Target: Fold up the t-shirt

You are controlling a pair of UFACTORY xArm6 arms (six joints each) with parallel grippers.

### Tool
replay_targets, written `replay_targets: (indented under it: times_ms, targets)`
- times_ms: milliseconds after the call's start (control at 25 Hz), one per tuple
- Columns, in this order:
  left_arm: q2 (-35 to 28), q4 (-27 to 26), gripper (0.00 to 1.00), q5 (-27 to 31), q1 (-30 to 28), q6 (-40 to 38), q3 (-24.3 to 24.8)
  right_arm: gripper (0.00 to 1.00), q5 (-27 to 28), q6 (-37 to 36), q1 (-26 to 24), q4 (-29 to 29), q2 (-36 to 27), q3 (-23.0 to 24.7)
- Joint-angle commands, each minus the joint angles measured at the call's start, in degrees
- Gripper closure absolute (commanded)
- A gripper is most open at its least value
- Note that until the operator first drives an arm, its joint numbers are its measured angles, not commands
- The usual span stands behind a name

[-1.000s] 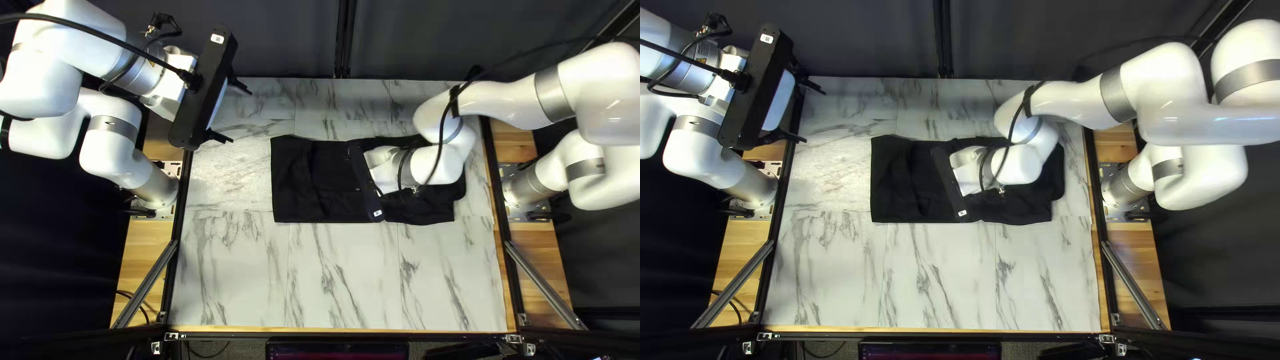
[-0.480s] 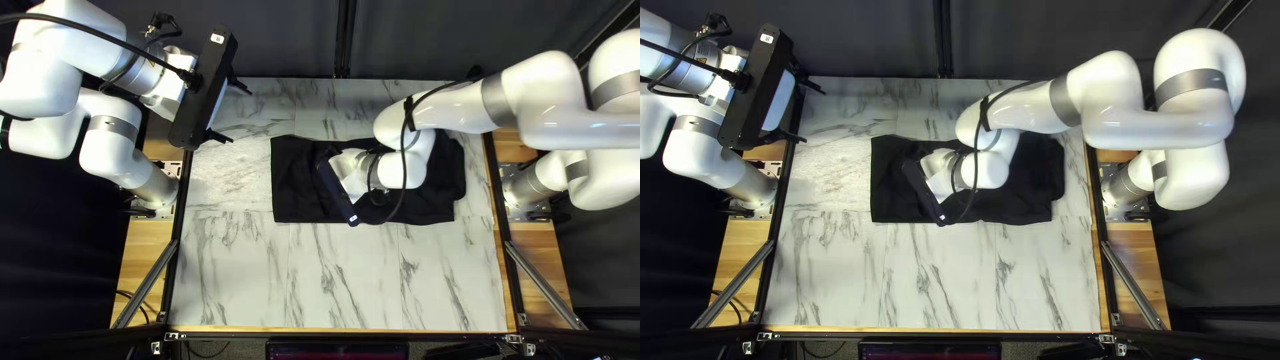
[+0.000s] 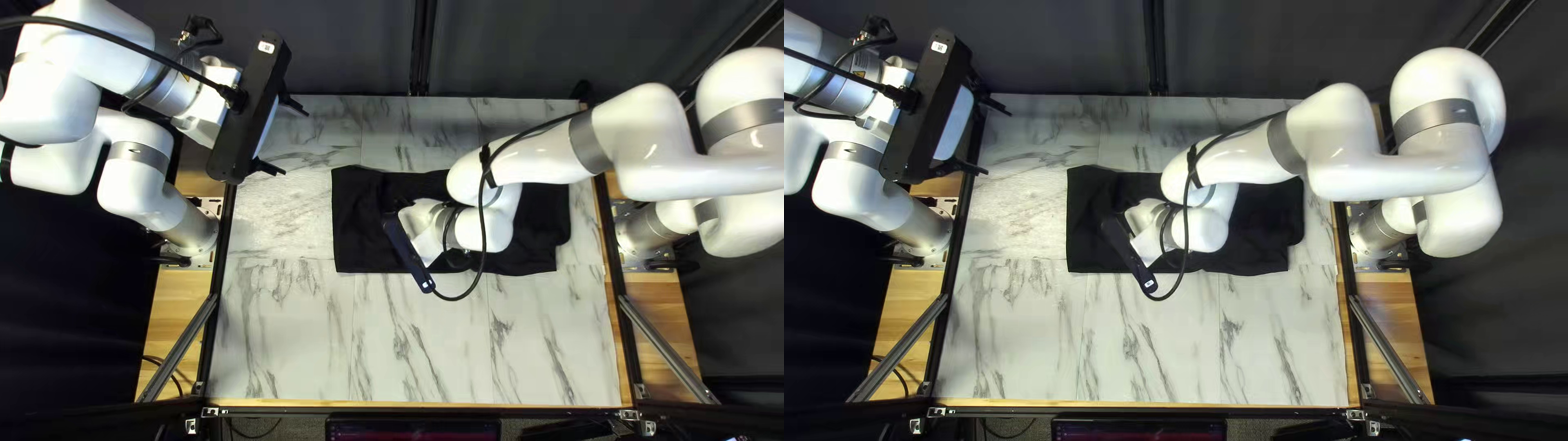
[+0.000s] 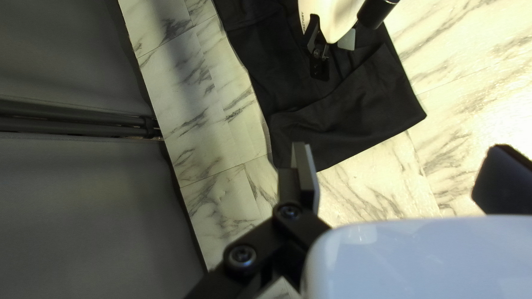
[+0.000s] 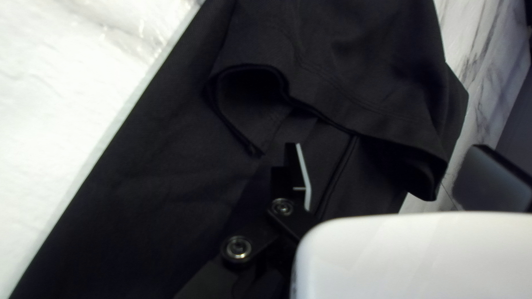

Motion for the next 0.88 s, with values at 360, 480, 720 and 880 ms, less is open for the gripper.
replay_targets:
  times_ms: [360,480,720,880]
  targets:
    - [0.00,0.00,0.00,0.00,0.00,0.00,0.00,0.00,2.15,1.11,4.15,0.09,2.47,-3.08]
    - [0.00,0.00,0.00,0.00,0.00,0.00,0.00,0.00,3.53,1.16,6.11,1.12,2.39,-3.26]
    - [0.00,0.00,0.00,0.00,0.00,0.00,0.00,0.00,5.55,1.27,8.47,2.10,2.12,-3.36]
    - [0.00,0.00,0.00,0.00,0.00,0.00,0.00,0.00,4.18,1.47,5.69,0.43,0.79,-1.73]
